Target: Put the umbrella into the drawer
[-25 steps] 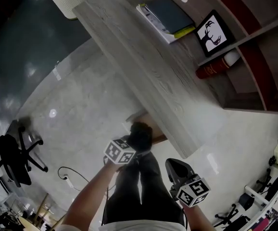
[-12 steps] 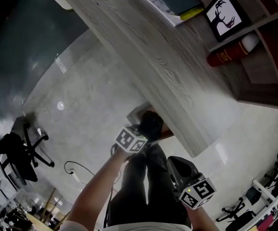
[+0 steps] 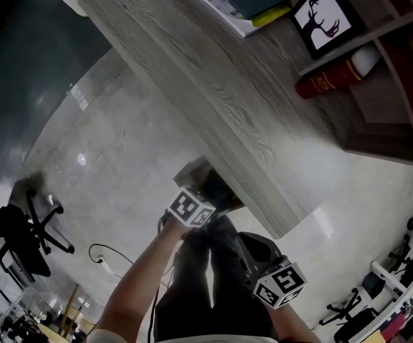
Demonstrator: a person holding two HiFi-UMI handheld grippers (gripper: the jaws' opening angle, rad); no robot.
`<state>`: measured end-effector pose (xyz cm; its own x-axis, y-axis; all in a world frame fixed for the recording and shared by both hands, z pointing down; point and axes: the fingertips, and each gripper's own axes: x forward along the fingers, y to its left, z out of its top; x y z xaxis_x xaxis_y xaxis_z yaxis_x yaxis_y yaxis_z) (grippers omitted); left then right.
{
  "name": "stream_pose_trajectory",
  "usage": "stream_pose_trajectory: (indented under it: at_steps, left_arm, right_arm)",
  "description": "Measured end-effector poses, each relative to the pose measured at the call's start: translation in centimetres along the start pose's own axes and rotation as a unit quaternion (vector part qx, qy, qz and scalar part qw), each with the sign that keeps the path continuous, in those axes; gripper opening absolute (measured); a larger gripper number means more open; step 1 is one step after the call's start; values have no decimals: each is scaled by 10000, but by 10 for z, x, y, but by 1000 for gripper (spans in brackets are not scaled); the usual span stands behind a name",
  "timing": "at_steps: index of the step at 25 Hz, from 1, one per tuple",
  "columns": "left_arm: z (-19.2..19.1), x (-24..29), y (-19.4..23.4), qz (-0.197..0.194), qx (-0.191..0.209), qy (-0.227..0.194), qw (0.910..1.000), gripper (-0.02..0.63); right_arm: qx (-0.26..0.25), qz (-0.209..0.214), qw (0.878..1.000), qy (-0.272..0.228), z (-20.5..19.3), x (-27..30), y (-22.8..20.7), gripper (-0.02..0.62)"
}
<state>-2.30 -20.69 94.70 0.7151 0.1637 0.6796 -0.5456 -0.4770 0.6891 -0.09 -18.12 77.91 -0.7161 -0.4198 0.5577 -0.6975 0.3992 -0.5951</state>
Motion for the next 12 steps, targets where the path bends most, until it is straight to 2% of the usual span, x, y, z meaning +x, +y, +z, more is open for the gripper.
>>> stream_pose_trajectory:
  at_steps: [12]
  left_arm:
    - [6,23,15,132,224,252,9993,288]
  right_arm:
    - [-52,131,9995,280,-24,40,-9,5]
